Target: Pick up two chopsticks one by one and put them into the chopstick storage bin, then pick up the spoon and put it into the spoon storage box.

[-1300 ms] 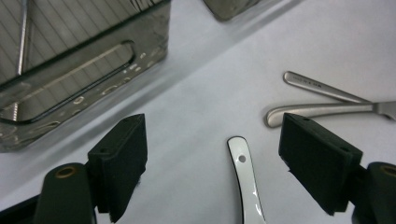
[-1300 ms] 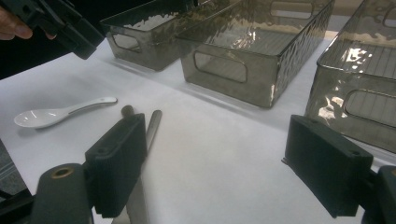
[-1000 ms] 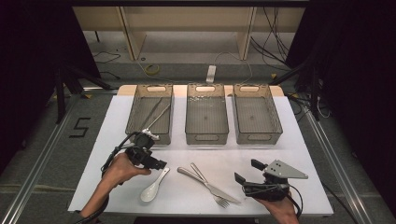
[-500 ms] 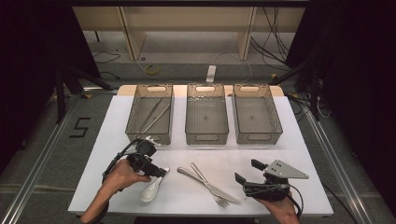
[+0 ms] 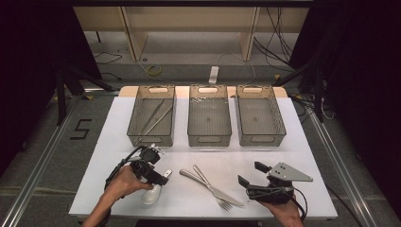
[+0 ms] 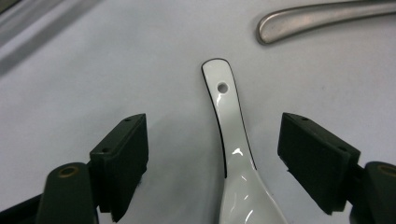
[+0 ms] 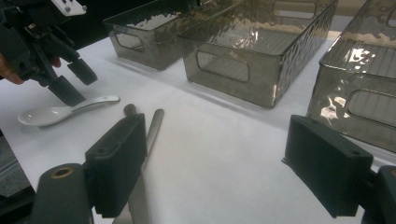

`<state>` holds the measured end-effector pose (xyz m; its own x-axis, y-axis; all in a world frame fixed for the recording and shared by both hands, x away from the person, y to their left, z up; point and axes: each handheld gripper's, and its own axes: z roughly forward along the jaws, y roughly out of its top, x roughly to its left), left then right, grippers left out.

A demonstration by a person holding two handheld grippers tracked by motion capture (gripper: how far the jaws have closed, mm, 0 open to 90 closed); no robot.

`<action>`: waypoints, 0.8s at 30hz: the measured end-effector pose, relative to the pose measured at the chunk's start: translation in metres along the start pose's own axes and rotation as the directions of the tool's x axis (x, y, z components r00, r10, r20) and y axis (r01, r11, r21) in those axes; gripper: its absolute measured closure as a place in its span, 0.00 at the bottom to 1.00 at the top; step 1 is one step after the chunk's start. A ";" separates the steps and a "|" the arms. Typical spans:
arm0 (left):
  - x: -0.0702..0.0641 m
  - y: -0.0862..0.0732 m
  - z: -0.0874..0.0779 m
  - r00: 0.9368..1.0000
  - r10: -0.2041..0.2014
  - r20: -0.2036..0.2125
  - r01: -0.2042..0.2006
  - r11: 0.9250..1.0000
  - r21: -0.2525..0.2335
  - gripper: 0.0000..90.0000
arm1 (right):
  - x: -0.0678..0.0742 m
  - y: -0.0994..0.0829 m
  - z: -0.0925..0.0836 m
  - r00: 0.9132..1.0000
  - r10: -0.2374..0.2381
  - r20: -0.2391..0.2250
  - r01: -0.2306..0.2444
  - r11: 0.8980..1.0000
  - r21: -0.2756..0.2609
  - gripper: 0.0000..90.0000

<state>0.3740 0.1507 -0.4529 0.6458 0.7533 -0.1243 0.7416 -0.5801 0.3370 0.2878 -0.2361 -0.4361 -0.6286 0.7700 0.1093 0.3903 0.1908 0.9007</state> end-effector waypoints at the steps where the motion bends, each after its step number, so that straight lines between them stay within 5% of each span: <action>1: -0.001 0.000 0.001 1.000 -0.003 0.003 0.003 1.000 0.003 0.27 | 0.000 0.000 0.000 1.000 0.003 0.001 -0.003 1.000 0.002 0.24; 24: -0.011 -0.002 0.012 0.999 0.039 -0.001 -0.039 0.997 0.071 0.35 | 0.000 0.000 -0.001 1.000 0.005 0.010 -0.005 1.000 0.002 0.24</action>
<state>0.3680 0.1401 -0.4633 0.6741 0.7305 -0.1097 0.7268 -0.6294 0.2748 0.2873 -0.2367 -0.4363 -0.6197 0.7772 0.1090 0.3942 0.1881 0.8996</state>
